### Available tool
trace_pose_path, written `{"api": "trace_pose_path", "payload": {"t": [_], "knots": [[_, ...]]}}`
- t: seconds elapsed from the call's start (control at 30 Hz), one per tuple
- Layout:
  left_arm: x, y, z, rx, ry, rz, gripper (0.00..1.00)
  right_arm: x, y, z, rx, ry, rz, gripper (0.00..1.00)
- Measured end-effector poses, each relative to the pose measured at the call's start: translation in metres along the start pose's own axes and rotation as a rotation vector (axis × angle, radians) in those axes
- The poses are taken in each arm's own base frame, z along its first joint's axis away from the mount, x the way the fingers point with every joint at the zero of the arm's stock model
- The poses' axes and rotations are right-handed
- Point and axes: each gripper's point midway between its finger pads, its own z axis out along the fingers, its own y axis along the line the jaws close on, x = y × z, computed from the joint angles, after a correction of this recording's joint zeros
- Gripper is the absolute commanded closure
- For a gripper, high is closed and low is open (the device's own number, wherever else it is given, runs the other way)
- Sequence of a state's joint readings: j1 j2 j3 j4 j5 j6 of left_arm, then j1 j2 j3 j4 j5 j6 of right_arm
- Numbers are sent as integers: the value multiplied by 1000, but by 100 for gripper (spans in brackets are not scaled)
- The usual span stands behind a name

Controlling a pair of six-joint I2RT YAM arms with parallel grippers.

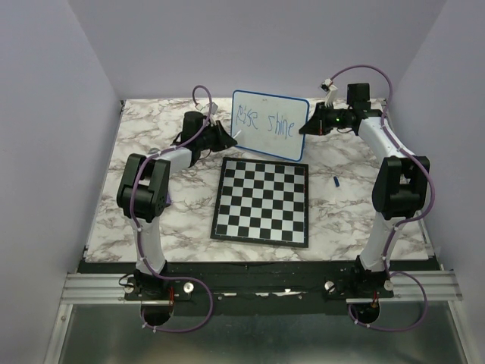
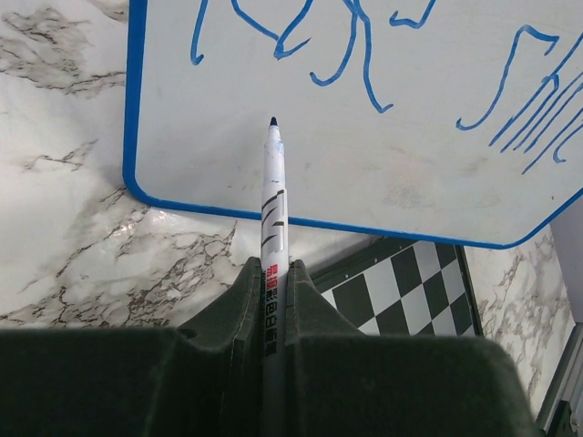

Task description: Write a sentence on the whiteboard

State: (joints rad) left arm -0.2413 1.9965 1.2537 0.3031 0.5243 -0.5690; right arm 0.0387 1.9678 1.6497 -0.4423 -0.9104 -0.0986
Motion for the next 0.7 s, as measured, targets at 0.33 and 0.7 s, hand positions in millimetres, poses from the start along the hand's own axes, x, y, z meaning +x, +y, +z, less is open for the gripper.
{"api": "trace_pose_path", "payload": {"t": [0.33, 0.7], "knots": [[3, 4, 4, -6, 11, -10, 100, 1, 0, 0, 0, 1, 2, 100], [6, 6, 6, -6, 18, -17, 100, 1, 0, 0, 0, 1, 1, 100]]}}
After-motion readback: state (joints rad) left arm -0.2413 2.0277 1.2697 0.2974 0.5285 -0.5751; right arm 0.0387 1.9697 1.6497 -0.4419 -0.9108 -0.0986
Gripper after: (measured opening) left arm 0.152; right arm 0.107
